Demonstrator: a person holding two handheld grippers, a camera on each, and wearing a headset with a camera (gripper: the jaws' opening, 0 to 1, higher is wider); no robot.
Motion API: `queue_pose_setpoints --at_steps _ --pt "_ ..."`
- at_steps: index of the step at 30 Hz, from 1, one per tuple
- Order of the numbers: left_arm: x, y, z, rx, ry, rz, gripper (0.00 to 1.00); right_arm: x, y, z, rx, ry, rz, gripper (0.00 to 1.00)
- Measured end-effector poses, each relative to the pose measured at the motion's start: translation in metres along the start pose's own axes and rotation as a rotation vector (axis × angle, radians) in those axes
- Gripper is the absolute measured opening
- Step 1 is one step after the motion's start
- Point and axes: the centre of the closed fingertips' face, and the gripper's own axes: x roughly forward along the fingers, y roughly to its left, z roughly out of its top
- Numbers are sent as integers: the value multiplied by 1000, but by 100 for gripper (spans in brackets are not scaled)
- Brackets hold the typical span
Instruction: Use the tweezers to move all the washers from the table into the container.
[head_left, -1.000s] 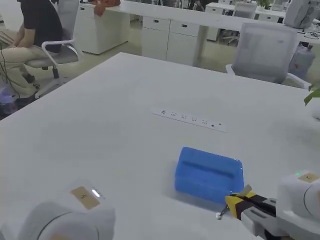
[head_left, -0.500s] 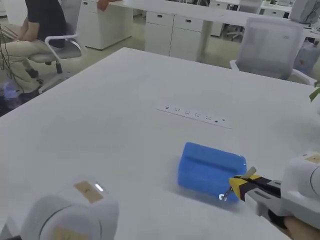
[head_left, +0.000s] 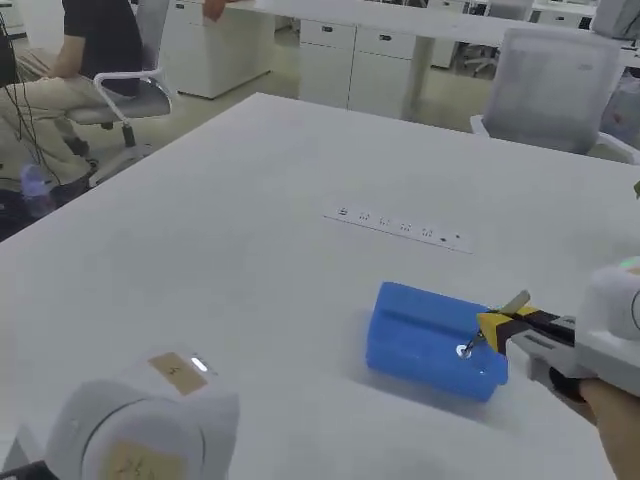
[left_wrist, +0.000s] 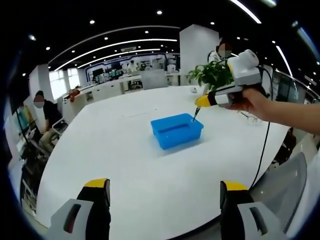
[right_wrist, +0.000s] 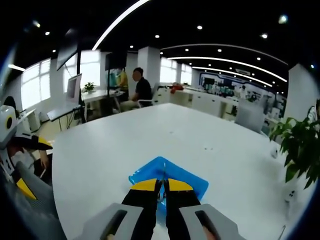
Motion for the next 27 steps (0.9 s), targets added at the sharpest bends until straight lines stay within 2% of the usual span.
queue_pose_setpoints --at_steps 3,7,12,19,24,27 --pt "0 0 -1 4 6 2 93 7 -7 -3 0 8 -12 1" --pt "1 0 -1 11 14 0 93 15 -18 -15 -14 45 -40 1" --pt "1 2 2 14 9 4 92 21 -28 -28 -7 81 -47 1" --pt "3 1 6 24 11 2 92 33 -35 -44 -24 128 -46 1" --pt "5 -1 6 30 16 -2 92 40 -35 -55 -14 165 -37 1" --pt "5 -1 7 28 16 -1 91 42 -36 -59 -37 182 -44 1"
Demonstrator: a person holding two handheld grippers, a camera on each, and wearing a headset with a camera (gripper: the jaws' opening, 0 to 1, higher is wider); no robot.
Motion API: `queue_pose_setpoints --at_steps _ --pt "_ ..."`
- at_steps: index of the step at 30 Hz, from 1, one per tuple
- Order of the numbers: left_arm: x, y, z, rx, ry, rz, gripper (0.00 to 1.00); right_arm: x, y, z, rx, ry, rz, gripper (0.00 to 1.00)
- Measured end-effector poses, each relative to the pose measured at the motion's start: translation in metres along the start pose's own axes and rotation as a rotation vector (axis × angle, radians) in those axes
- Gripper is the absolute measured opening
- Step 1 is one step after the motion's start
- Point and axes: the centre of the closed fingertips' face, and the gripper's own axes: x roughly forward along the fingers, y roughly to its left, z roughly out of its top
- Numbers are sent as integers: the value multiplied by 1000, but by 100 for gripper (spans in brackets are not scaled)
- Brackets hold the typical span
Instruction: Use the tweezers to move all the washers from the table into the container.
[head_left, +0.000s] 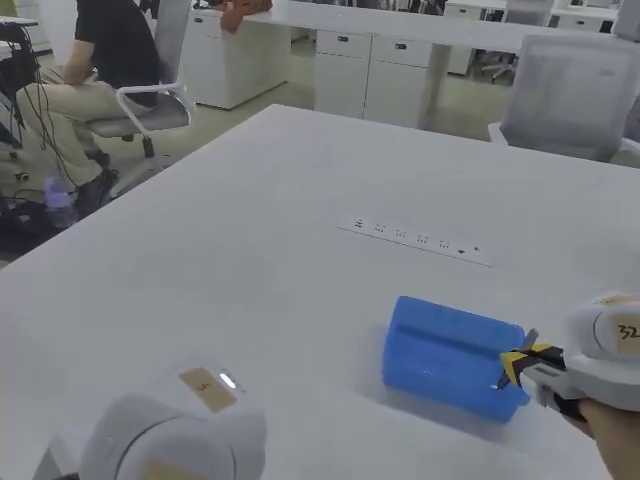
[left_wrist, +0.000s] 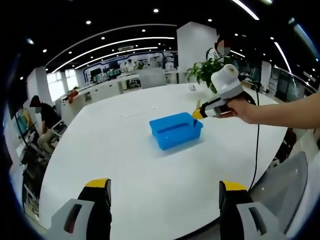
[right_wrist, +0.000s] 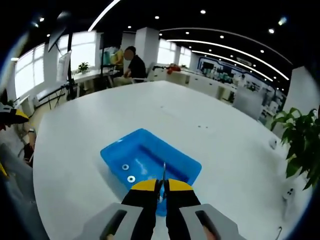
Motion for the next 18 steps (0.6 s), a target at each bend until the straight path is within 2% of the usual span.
queue_pose_setpoints --at_steps 6,10,14,18 --pt "0 2 3 -2 -15 5 90 7 -3 -6 -5 22 -1 1" --pt "-1 3 6 -47 -21 -6 89 10 -2 -10 -11 37 7 1" --pt "-1 2 11 -54 -43 -10 85 12 0 -14 -21 49 10 2" --pt "0 2 12 -50 -41 -15 83 14 1 -17 -20 61 14 2"
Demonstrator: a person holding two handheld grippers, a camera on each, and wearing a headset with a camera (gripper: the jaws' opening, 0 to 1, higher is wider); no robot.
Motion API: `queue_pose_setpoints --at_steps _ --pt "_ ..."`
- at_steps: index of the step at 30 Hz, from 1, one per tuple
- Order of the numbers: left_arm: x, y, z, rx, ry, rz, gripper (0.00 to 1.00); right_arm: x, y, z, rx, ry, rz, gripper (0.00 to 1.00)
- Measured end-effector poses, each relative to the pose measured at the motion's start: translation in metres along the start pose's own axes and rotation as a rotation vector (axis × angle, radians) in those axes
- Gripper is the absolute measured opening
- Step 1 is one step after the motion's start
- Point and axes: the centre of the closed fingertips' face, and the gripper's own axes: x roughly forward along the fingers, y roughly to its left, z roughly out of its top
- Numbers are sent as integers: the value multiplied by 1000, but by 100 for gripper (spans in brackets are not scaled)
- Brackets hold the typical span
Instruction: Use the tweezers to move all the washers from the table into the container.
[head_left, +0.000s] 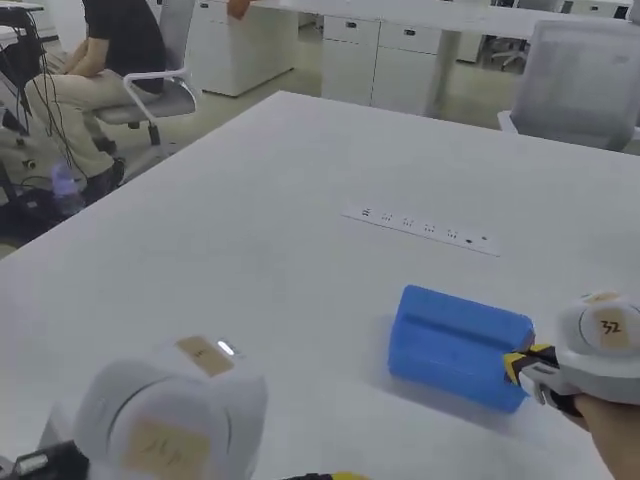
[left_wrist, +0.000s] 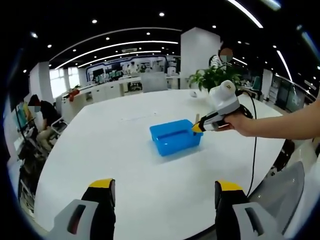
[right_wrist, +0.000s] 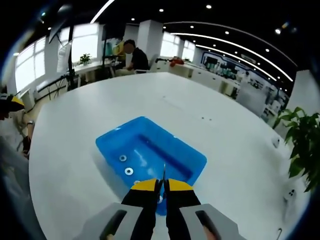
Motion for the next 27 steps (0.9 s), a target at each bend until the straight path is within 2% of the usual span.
queue_pose_setpoints --at_steps 6,9,15,21,27 --pt "0 -1 -1 -11 -2 -15 80 1 1 0 -2 -1 4 2" --pt "0 -3 2 -9 -5 -31 75 2 2 1 13 -1 21 2" --pt "5 -9 19 28 -30 -98 64 -5 3 3 -4 -4 21 2" --pt "12 -16 55 95 -93 -154 54 -21 5 17 16 -56 19 2" --pt "18 -23 86 173 -141 -227 41 -50 19 43 39 -158 60 2"
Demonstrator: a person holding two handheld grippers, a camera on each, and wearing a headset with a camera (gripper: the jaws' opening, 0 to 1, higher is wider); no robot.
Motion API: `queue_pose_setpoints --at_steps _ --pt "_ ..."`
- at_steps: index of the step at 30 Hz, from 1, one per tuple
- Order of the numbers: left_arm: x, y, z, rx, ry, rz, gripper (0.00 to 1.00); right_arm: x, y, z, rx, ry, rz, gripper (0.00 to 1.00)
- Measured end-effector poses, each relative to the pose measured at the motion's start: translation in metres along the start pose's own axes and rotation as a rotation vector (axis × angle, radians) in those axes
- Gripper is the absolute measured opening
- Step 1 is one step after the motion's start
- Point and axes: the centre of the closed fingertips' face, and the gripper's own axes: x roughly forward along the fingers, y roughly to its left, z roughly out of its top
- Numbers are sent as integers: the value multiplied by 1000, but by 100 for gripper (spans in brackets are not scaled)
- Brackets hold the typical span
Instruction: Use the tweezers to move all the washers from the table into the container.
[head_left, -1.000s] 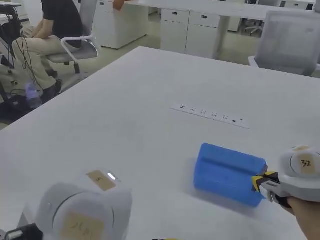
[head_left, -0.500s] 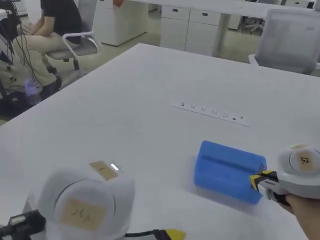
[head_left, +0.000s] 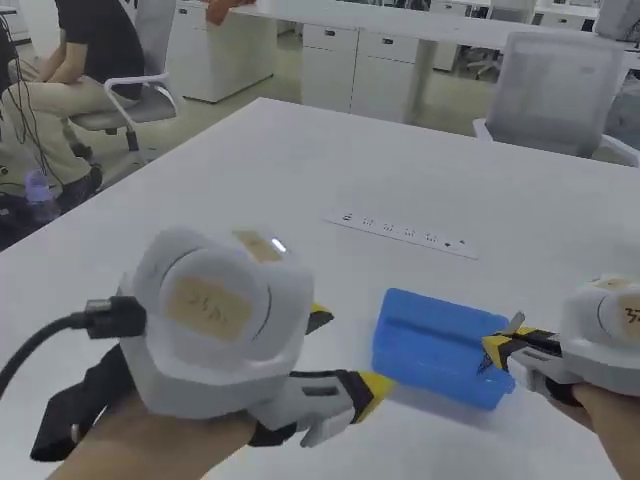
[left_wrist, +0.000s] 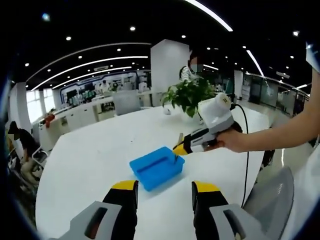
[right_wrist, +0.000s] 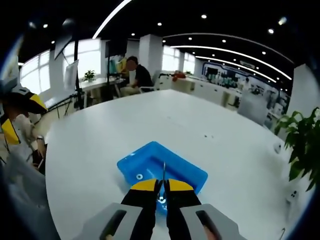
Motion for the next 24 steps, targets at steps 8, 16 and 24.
queue_pose_setpoints --at_steps 8,16,24 --pt "15 -13 28 62 -26 -144 32 -29 39 18 -61 -43 112 2" --pt "25 -41 40 91 16 -381 25 -56 81 19 -84 -54 287 2" --pt "35 -69 32 105 59 -538 21 -72 116 2 -147 -1 425 2"
